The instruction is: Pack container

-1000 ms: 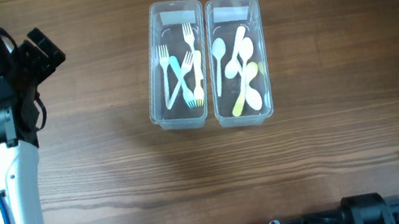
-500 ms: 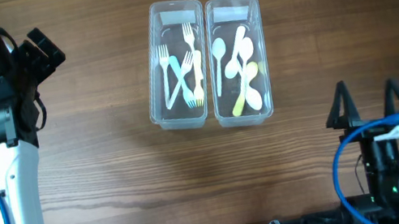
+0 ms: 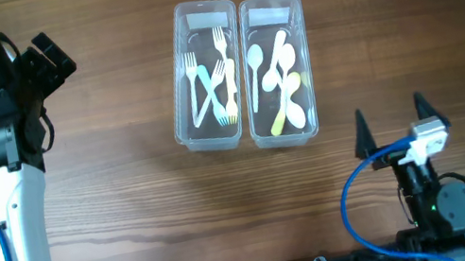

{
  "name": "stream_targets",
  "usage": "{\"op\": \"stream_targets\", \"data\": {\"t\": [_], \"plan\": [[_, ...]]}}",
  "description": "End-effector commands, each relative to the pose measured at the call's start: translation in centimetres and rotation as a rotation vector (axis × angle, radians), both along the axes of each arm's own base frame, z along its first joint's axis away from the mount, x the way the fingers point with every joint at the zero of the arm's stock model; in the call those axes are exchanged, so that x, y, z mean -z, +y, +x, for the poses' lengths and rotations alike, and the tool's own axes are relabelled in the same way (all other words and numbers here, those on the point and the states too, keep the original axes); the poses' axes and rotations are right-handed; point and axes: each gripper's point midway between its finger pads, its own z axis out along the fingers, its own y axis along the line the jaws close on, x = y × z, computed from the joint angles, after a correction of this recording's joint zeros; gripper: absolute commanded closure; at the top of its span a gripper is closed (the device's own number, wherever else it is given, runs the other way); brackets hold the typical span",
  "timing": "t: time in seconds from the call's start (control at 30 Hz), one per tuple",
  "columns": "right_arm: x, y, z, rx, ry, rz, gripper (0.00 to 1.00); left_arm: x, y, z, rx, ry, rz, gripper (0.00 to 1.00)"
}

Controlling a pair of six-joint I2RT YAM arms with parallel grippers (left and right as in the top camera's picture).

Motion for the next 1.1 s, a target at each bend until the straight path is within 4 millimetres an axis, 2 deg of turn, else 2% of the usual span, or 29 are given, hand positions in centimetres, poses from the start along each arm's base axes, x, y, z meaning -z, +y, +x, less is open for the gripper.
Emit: {"op": "stream_targets", "data": {"t": [0.0, 0.2, 0.33, 1.07], "plan": [[1.6, 0.8, 0.0, -0.039, 0.03, -0.069, 0.0, -0.3, 0.3, 0.1, -0.018, -0.011, -0.008, 0.0], [1.8, -0.5, 0.2, 0.024, 0.039, -0.056, 0.0, -0.3, 0.3, 0.0, -0.018, -0.011, -0.008, 0.0], [2.2, -1.7, 0.2, 0.071, 0.064, 0.014, 0.0, -0.3, 0.3, 0.1, -0.018, -0.011, -0.008, 0.0], [2.2, -1.8, 0.2, 0.073, 0.065, 0.014, 0.0, -0.3, 0.3, 0.0, -0.018, -0.011, -0.008, 0.0]]}}
